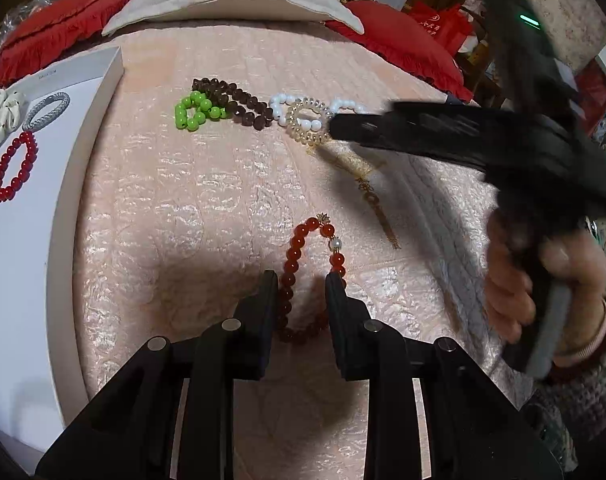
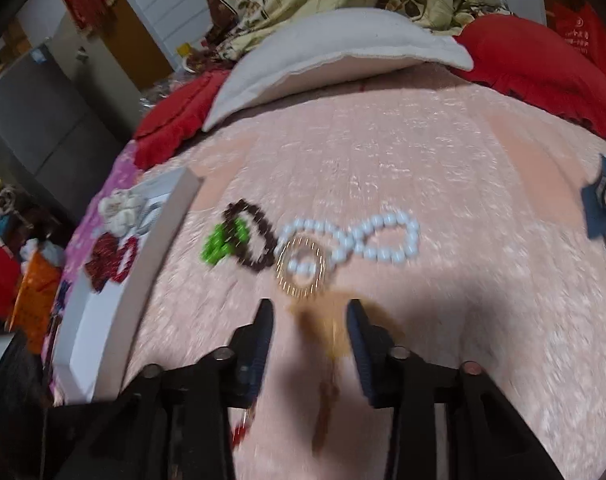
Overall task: Organize jewelry
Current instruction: 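Grasp the red-orange bead strand with the left gripper, then grasp the clear spiral hair coil with the right gripper while the left gripper lifts the strand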
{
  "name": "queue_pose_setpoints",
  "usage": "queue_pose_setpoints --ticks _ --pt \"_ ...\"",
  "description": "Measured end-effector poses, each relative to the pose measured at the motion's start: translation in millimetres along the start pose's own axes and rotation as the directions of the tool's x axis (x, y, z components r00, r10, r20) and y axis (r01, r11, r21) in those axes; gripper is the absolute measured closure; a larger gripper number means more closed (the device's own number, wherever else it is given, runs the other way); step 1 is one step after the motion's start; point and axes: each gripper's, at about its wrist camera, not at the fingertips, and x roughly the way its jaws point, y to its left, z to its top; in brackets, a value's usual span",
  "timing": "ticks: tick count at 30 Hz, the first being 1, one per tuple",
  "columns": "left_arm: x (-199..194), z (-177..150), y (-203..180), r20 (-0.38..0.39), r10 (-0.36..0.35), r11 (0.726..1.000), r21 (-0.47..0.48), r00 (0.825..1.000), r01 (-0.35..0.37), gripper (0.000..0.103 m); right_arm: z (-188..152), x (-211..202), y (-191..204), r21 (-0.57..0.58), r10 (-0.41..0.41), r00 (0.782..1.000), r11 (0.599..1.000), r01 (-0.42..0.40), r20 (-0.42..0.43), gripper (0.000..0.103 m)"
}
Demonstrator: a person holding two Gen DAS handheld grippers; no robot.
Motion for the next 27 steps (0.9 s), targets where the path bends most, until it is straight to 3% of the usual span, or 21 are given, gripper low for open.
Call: queue_pose_setpoints --ticks 5,6,7,16,27 --pt "1.6 1.0 -1.2 0.006 0.001 1.0 0.006 1.0 -0.001 0.08 12.7 25.7 0.2 0.025 -0.054 0.998 0.998 0.054 -0.014 0.093" --pt "2.1 1.4 -2.1 0.007 0.006 1.0 0.004 1.0 -0.006 0.085 13.1 25.6 -1.0 0.033 -0.05 0.999 0.998 0.051 -0.008 0.095" --pt "3.6 1.8 -2.4 0.006 0.031 1.0 -0.002 1.0 -0.031 0.097 13.4 23.6 -1.0 0.038 -0.049 0.999 0.998 0.049 0.001 0.095" --pt "-13.1 -2.7 -6.2 0.038 0.05 0.998 -0.04 0.998 -0.049 0.097 -18.8 -23.9 -6.5 0.015 -0.049 0.998 0.999 0.048 0.038 0.095" --pt "-78.8 -4.3 -18.9 0.141 0.069 0.997 -0.032 0.988 -0.065 0.097 -57.2 -77.1 -2.1 -0.015 -0.025 0.996 1.0 0.027 0.086 0.095"
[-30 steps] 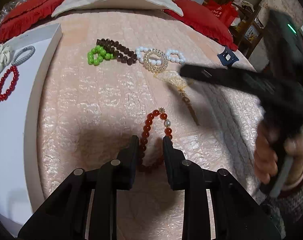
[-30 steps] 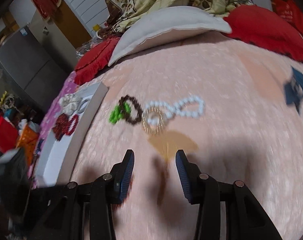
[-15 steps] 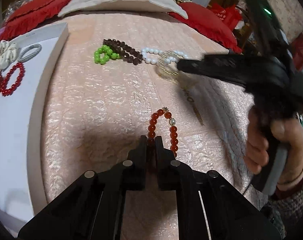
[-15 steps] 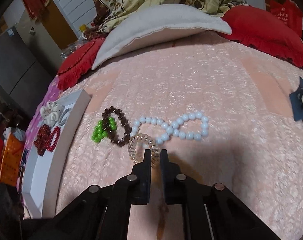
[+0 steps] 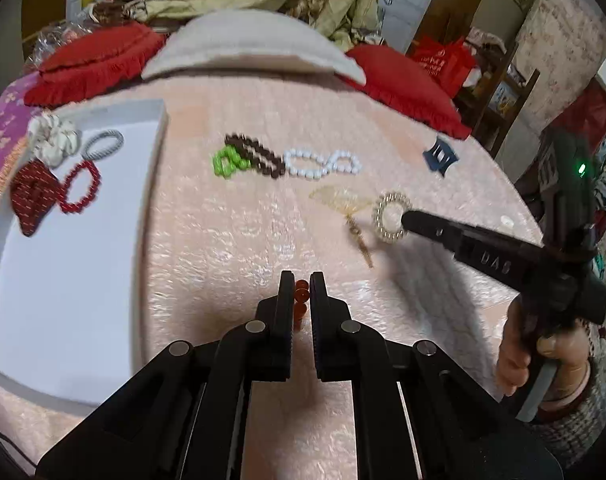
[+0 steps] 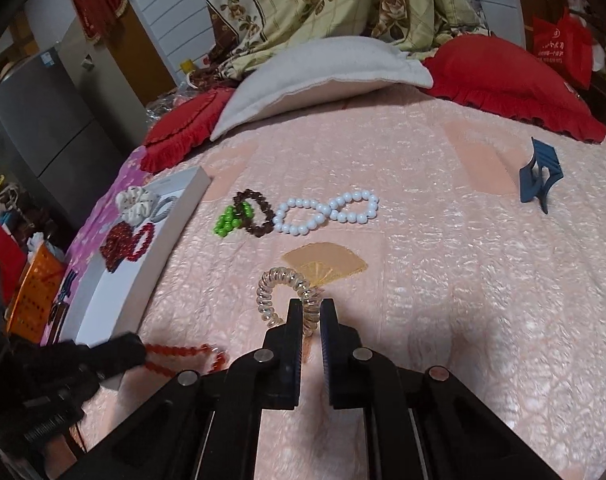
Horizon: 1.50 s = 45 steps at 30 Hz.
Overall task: Organize jewelry
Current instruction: 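Grasp the clear spiral hair coil with the right gripper while the left gripper lifts the strand, then carry the bead strand and spiral coil into the white tray and open both grippers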
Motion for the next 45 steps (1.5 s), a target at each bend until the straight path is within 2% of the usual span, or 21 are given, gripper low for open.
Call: queue_pose_setpoints --ticks 10,17,25,30,34,39,43,45 --pt "-64.0 19.0 28.3 0.078 0.069 0.997 -0.025 0.995 -0.067 0.097 -0.4 -26.2 37.7 -0.071 0.043 0.999 0.997 -0.041 0.023 0.095" --pt "-78.3 26.6 76.0 0.088 0.213 0.977 -0.05 0.973 -0.209 0.097 9.6 -20.8 91.4 -0.145 0.121 0.993 0.982 -0.121 -0.011 0.095" --pt "-57.0 24.8 152.0 0.028 0.301 0.942 -0.162 0.953 -0.293 0.097 15.7 29.0 174.0 -0.242 0.178 0.977 0.949 -0.202 -0.118 0.095" --pt "-39.4 23.6 198.3 -0.004 0.372 0.9 -0.244 0.928 -0.362 0.097 17.5 69.9 214.3 -0.296 0.155 0.971 0.933 -0.204 -0.179 0.095" --pt "-28.7 26.0 228.5 -0.017 0.406 0.866 -0.311 0.914 -0.391 0.097 17.8 106.0 237.9 -0.311 0.138 0.964 0.927 -0.207 -0.229 0.095" --pt "-15.0 32.6 254.5 -0.025 0.393 0.853 -0.364 0.919 -0.374 0.097 18.4 141.7 261.3 -0.327 0.119 0.955 0.922 -0.208 -0.27 0.095" --pt "-12.3 32.5 269.0 -0.014 0.356 0.853 -0.403 0.934 -0.331 0.097 20.0 159.7 275.9 -0.345 0.107 0.953 0.916 -0.205 -0.283 0.095" --pt "-14.3 30.1 273.4 0.017 0.309 0.864 -0.423 0.951 -0.273 0.097 20.5 166.9 280.6 -0.352 0.102 0.952 0.914 -0.204 -0.287 0.095"
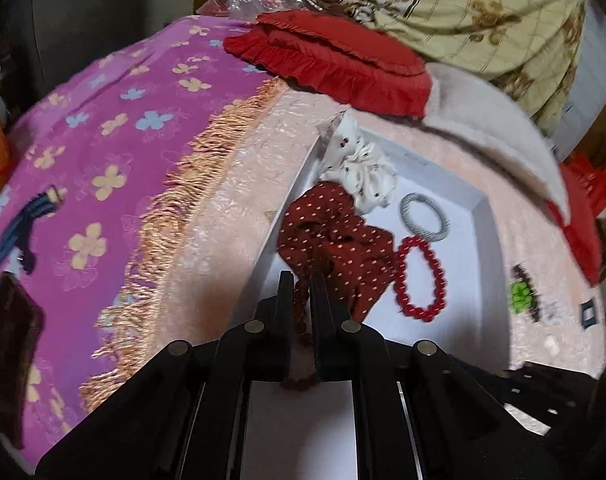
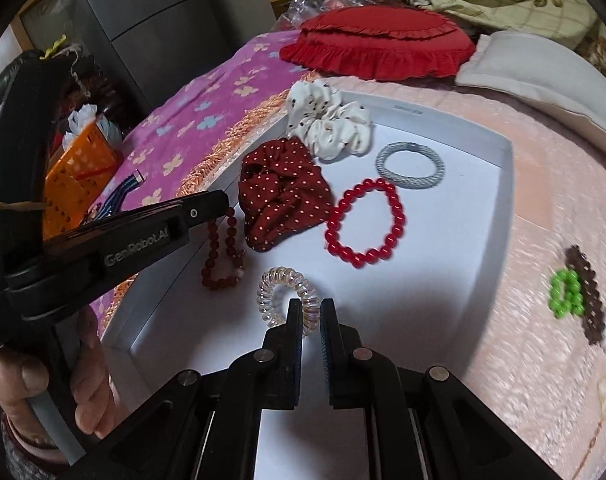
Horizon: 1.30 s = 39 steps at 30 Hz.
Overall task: Organize jewelry
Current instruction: 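Carry the bead strand and spiral coil into the white tray and open both grippers, then withdraw both open grippers from the tray back over the remaining jewelry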
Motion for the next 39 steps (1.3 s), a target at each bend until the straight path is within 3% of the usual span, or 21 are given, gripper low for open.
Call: queue_pose_setpoints --ticks 3,8,13,18,19,21,23,30,34,39 --pt "-3.6 2.6 5.8 0.002 -0.059 0.997 -0.041 0.998 0.059 0.094 6.1 9.4 2.5 -0.007 -0.005 1.0 1.0 0.005 -0.001 0.095" --pt "-16.4 3.1 11.3 0.051 -0.109 0.991 -0.067 0.993 0.112 0.073 12.8 16.0 -3.4 0.045 0.017 1.0 0.999 -0.017 -0.006 0.095" --pt "-23.6 -1.8 3.5 0.095 -0.052 0.998 -0.017 0.994 0.054 0.069 8.6 2.9 -6.1 0.053 -0.023 1.0 0.998 0.022 0.011 0.093" --pt "-25.1 -9.8 -9.4 0.13 0.041 0.997 0.065 0.991 -0.05 0.066 -6.9 -34.8 -10.6 0.05 -0.031 0.998 0.998 0.028 0.048 0.091" --pt "-25.5 -12.1 -11.2 0.132 0.05 0.995 0.078 0.99 -0.061 0.064 -13.4 -46.6 -13.4 0.045 -0.035 0.998 0.998 0.032 0.058 0.088" --pt "-25.9 -15.7 -14.3 0.135 0.054 0.993 0.097 0.989 -0.067 0.063 -30.1 -69.8 -20.4 0.043 -0.067 0.994 0.997 0.063 0.092 0.067" --pt "-27.6 -20.1 -20.3 0.143 0.058 0.989 0.126 0.988 -0.076 0.063 -49.9 -90.4 -29.6 0.047 -0.114 0.985 0.993 0.109 0.129 0.062" --pt "-46.2 -43.1 -52.2 0.233 0.101 0.964 0.217 0.967 -0.153 0.063 -127.4 -130.3 -70.7 0.11 -0.264 0.959 0.961 0.253 0.106 0.062" --pt "-68.7 -56.5 -77.6 0.244 0.067 0.961 0.244 0.967 -0.129 0.063 -164.7 -152.8 -94.6 0.171 -0.31 0.946 0.941 0.292 0.094 0.062" --pt "-101.7 -78.8 -105.1 0.211 0.026 0.969 0.234 0.977 -0.076 0.063 -183.6 -172.8 -107.0 0.226 -0.328 0.938 0.928 0.297 0.114 0.062"
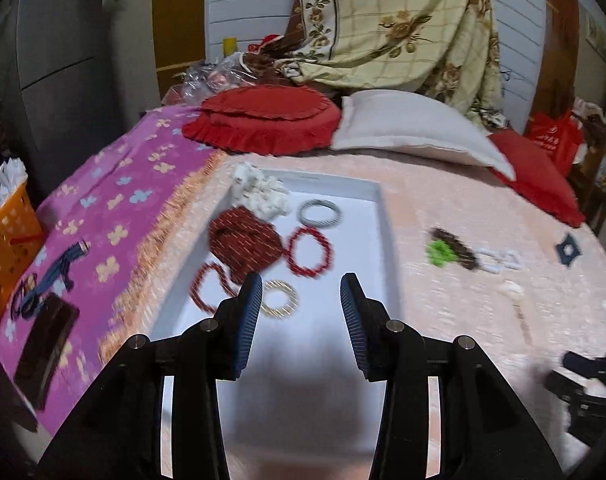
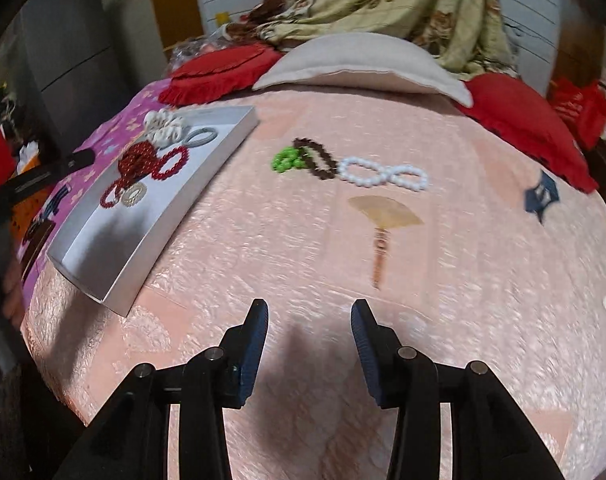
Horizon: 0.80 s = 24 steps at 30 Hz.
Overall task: Organize jewelry
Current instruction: 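Withdraw both open grippers from the tray back over the remaining jewelry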
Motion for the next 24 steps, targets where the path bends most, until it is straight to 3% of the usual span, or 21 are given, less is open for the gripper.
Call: queue_pose_setpoints --ticks 10,24 --pt "-55.8 -20.7 -70.6 0.006 -0.001 0.994 0.105 1.0 0.001 0.058 -18.0 -21.4 -8.1 0.038 0.012 0.999 0.999 -0.014 0.049 0.062" --pt "-94.7 -39.4 -112.4 0.006 -0.001 0.981 0.193 1.0 0.0 0.058 -34.2 -58.3 -26.6 0.074 0.016 0.99 0.997 -0.027 0.138 0.062"
